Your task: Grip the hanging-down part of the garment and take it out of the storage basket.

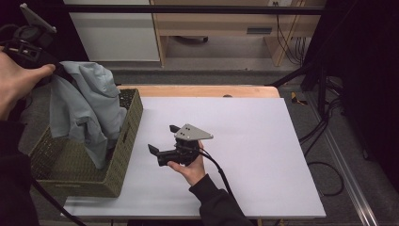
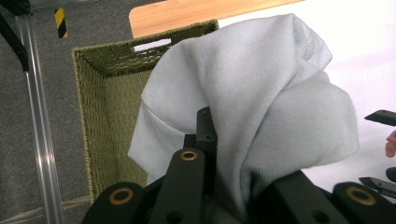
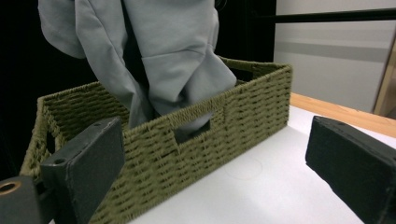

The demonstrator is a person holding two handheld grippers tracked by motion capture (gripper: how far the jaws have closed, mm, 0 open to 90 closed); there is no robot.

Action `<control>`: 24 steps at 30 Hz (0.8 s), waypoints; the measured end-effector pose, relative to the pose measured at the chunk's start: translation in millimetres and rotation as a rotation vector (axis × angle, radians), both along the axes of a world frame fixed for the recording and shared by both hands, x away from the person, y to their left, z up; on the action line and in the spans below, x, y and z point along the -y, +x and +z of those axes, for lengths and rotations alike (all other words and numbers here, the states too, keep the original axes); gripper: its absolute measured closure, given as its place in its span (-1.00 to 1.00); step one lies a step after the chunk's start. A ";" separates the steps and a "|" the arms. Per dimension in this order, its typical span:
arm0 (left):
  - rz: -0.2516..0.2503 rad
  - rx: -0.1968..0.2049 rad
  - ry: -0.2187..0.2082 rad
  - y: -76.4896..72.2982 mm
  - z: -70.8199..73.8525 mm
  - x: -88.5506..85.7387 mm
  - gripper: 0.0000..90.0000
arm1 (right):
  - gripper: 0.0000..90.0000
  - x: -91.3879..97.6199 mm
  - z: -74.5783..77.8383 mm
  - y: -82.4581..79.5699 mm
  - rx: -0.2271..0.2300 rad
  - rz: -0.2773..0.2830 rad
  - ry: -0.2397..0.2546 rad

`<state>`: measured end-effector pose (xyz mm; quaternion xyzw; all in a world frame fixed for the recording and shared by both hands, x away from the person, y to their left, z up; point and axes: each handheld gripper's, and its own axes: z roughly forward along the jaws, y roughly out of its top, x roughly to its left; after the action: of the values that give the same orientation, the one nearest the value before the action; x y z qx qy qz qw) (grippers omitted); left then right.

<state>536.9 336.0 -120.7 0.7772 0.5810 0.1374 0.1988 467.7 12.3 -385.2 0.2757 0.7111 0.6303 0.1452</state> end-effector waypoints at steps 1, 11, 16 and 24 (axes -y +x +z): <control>-0.001 0.000 0.000 0.0 0.0 0.1 0.88 | -0.89 -2.4 0.6 1.2 0.004 0.002 -0.003; -0.005 -0.001 -0.001 0.6 0.2 1.7 0.88 | -0.87 -32.7 10.2 9.8 0.020 0.032 0.001; -0.005 -0.003 -0.001 -0.3 0.3 0.9 0.88 | -0.87 -51.6 10.3 12.0 0.021 0.061 -0.006; -0.006 -0.004 0.000 -0.6 0.0 0.1 0.88 | -0.86 -80.4 5.4 16.5 -0.008 0.093 0.007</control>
<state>536.2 335.8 -120.7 0.7791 0.5792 0.1352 0.1979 484.2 92.7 -379.8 0.2452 0.7217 0.6376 0.1118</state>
